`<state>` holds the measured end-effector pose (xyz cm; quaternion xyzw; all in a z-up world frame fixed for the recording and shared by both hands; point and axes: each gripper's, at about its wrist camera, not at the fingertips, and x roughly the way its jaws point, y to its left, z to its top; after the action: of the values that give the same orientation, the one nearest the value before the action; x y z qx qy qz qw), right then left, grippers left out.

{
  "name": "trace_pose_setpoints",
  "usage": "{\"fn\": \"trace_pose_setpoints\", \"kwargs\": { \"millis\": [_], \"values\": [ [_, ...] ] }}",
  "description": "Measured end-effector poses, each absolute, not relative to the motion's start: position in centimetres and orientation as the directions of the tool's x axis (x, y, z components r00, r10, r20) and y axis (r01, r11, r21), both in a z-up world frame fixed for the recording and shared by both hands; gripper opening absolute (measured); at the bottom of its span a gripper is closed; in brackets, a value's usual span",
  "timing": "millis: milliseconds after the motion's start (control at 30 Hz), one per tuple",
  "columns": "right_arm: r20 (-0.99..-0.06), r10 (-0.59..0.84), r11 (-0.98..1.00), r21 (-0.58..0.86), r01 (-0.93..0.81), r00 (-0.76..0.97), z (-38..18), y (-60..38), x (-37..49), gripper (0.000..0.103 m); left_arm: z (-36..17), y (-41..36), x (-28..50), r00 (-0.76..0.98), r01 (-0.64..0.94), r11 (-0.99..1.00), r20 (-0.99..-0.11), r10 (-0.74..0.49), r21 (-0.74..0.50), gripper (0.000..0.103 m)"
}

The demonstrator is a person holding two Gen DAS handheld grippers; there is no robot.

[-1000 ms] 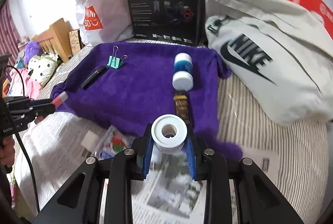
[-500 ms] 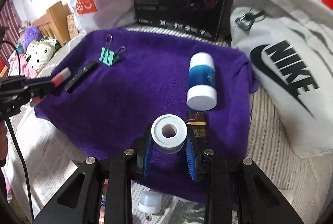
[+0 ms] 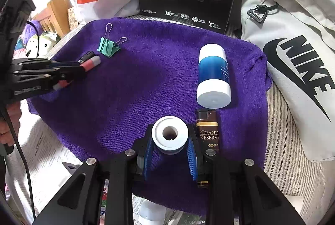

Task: Organize rigid objects
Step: 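Carry the pink tube onto the towel with the left tool while the right tool carries the tape roll there, then release the pink tube beside the black stick while the right tool releases the tape roll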

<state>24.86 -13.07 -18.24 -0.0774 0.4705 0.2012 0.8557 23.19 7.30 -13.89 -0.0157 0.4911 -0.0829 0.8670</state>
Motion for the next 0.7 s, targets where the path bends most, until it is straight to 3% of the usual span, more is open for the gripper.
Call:
{"fn": "trace_pose_setpoints", "kwargs": {
  "millis": [400, 600, 700],
  "values": [
    [-0.835, 0.278, 0.905, 0.063, -0.42, 0.475, -18.3, -13.2, 24.7, 0.031, -14.5, 6.9, 23.5, 0.51, 0.146, 0.987, -0.849, -0.133, -0.067, 0.017],
    [-0.848, 0.29, 0.907, 0.096, -0.41, 0.443, -18.2, -13.7, 24.7, 0.043, -14.4, 6.8, 22.5, 0.497, 0.156, 0.982, -0.85, -0.175, -0.111, 0.035],
    [-0.853, 0.311, 0.912, 0.144, -0.384, 0.419, -18.1, -14.5, 24.7, 0.044, -14.4, 6.7, 21.9, 0.492, 0.152, 0.983, -0.856, -0.162, -0.099, 0.036]
  ]
}}
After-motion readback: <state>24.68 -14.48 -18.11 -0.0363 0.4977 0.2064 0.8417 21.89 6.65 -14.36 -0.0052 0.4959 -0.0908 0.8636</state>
